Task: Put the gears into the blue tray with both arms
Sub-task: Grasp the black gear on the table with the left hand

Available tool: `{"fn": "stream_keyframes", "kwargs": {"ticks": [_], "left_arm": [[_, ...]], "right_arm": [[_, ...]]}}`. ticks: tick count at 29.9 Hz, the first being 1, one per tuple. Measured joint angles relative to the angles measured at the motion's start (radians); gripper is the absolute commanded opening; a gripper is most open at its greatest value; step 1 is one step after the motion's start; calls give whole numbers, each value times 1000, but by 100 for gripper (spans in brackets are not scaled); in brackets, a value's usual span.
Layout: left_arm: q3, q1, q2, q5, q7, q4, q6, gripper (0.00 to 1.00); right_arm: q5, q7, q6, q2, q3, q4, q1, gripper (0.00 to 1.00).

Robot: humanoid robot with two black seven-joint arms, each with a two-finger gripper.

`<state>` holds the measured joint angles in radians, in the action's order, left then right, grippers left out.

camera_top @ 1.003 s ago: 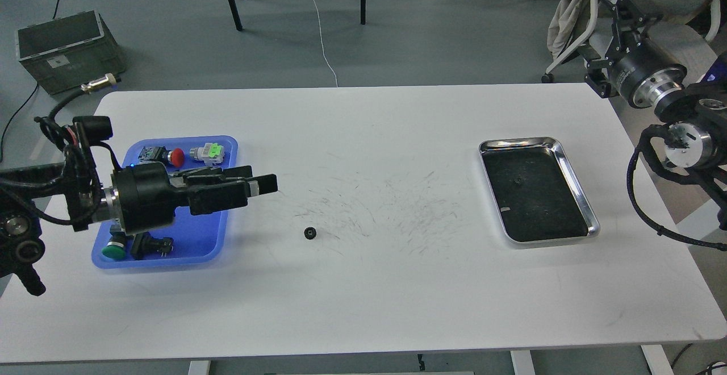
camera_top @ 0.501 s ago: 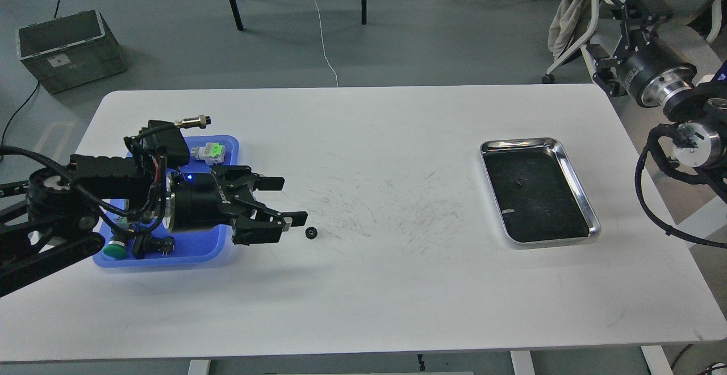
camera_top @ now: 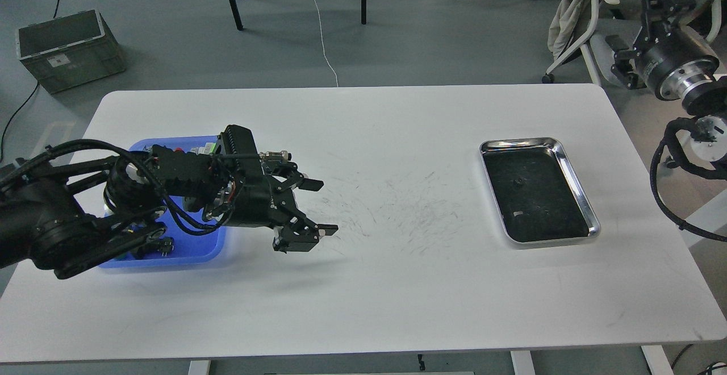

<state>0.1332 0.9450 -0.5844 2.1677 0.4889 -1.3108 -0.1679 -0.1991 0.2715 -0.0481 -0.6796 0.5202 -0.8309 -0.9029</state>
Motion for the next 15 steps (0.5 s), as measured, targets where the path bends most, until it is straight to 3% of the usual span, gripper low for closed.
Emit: {"fn": "stream_keyframes", "kwargs": {"ticks": [10,15], "left_arm": [[-7,-48,133,14,0,181,48,81],[-6,-89,153,14,0,212,84,80]], "right_arm": [[12,0,5,-2,59,14,30,96],[52,-1,-1,-4,70,14,52,96]]}}
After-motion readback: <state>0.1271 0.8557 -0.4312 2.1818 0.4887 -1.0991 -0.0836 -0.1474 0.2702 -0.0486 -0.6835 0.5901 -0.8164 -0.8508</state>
